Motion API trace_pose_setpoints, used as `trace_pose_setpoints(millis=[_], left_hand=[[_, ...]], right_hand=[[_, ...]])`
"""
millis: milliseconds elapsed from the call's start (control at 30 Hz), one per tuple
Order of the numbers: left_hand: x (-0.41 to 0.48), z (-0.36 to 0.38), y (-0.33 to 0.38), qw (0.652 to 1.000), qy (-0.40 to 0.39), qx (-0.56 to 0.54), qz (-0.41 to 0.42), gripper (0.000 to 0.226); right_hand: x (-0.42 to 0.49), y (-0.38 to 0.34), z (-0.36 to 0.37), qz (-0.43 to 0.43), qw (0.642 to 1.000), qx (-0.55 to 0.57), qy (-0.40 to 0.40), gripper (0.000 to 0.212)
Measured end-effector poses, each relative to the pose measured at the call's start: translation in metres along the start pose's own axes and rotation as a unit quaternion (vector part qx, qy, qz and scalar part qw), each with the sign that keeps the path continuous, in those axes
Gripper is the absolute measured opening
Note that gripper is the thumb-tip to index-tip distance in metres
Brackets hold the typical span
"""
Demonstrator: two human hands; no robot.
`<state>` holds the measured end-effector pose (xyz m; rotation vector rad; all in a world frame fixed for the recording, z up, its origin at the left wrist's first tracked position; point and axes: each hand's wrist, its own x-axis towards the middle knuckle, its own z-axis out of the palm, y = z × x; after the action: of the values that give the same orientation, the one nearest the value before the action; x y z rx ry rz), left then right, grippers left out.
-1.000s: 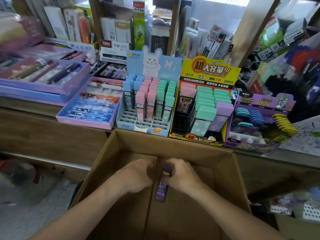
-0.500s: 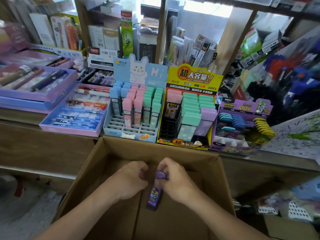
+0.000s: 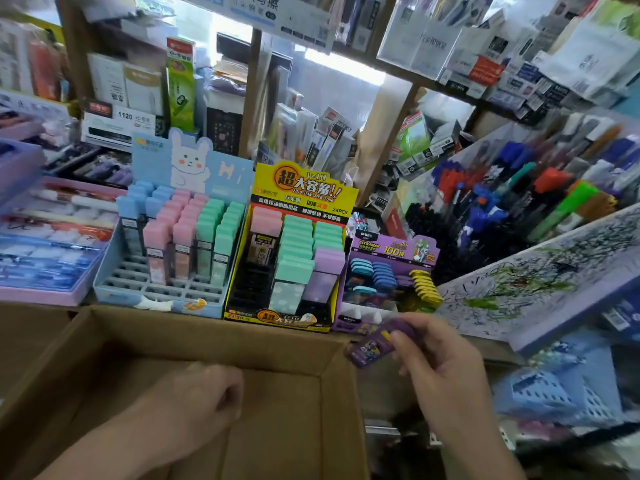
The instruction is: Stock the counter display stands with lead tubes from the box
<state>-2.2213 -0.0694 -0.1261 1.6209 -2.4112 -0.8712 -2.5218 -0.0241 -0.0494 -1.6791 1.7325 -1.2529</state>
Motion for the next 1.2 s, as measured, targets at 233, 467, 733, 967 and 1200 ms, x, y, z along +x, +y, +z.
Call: trace_pose_setpoints(millis=[233, 467, 733, 967, 1200], left_hand=[[0.009, 0.020, -0.002, 0.998, 0.049, -0.012, 0.031, 0.015], [0.017, 0.021, -0.015, 0.998, 0.046, -0.025, 0.028, 0.013], [0.021, 0.020, -0.017, 0.997, 0.063, -0.039, 0.014, 0.023], [0.021, 0.021, -0.019, 0.997, 0.064, -0.043, 0.013, 0.015], [0.018, 0.024, -0.021, 0.996, 0.070, -0.050, 0.015, 0.018]], right_hand=[[0.045, 0.008, -0.046, -0.080, 0.989, -0.087, 0.083, 0.027], [0.081, 0.006, -0.051, -0.144, 0.967, -0.198, 0.070, 0.019], [0.101, 0.016, -0.048, -0.197, 0.943, -0.265, 0.046, 0.014], [0.106, 0.027, -0.035, -0.191, 0.917, -0.348, 0.031, 0.019], [0.108, 0.019, -0.027, -0.172, 0.891, -0.418, 0.041, 0.014]])
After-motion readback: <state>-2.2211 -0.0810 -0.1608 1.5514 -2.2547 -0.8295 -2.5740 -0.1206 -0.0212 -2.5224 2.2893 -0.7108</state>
